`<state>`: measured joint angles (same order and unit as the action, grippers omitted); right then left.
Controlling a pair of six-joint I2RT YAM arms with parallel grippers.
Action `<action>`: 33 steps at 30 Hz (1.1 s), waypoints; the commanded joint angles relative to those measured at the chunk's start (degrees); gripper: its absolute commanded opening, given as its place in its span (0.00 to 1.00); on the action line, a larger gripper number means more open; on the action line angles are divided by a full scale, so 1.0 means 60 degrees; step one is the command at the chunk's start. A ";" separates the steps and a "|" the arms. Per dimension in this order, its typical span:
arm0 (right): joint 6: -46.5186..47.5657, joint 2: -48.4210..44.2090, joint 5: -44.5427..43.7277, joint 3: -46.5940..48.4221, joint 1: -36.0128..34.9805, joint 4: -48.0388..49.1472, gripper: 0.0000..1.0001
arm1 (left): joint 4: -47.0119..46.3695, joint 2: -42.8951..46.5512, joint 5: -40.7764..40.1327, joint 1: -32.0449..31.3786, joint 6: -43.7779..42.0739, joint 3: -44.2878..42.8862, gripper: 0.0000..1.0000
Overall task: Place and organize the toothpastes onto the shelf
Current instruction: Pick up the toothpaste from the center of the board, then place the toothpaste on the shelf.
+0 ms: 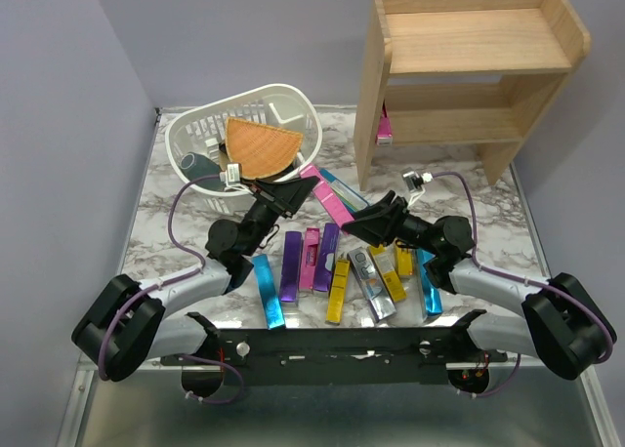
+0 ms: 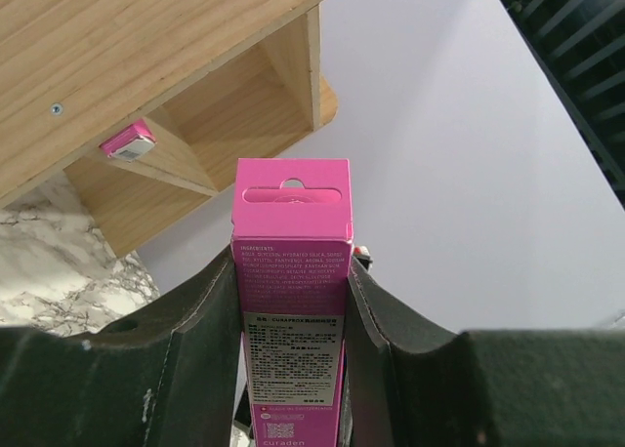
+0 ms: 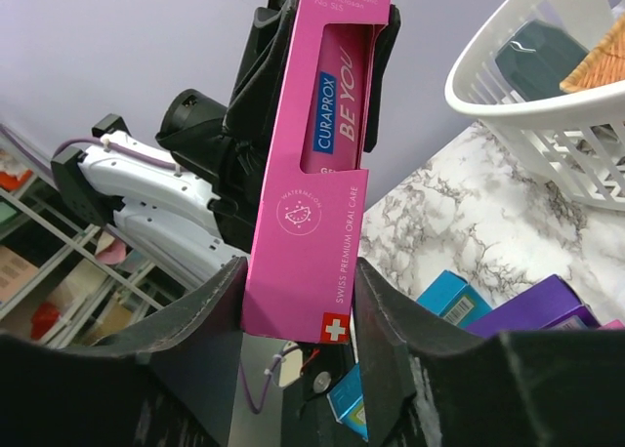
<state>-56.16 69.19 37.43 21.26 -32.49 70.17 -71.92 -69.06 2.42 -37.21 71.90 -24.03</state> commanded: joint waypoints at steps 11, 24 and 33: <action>0.2268 -0.2022 -0.0627 0.0251 0.0068 -0.3648 0.39 | 0.2087 0.1136 0.0024 0.0049 -0.1551 -0.0286 0.92; 0.5990 -0.4587 -0.6507 0.2461 0.0068 -1.2172 0.39 | 1.3080 0.4624 -0.4149 0.0167 -0.7392 -0.4060 0.99; 0.7060 -0.4033 -1.0585 0.3881 0.0083 -1.3204 0.39 | 1.4742 0.4186 -0.4987 0.0181 -0.9330 -0.5665 0.99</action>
<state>-18.61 42.70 -9.76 39.27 -32.23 -4.86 9.63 -42.85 -22.85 -36.34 25.80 -58.43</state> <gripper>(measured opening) 0.476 0.991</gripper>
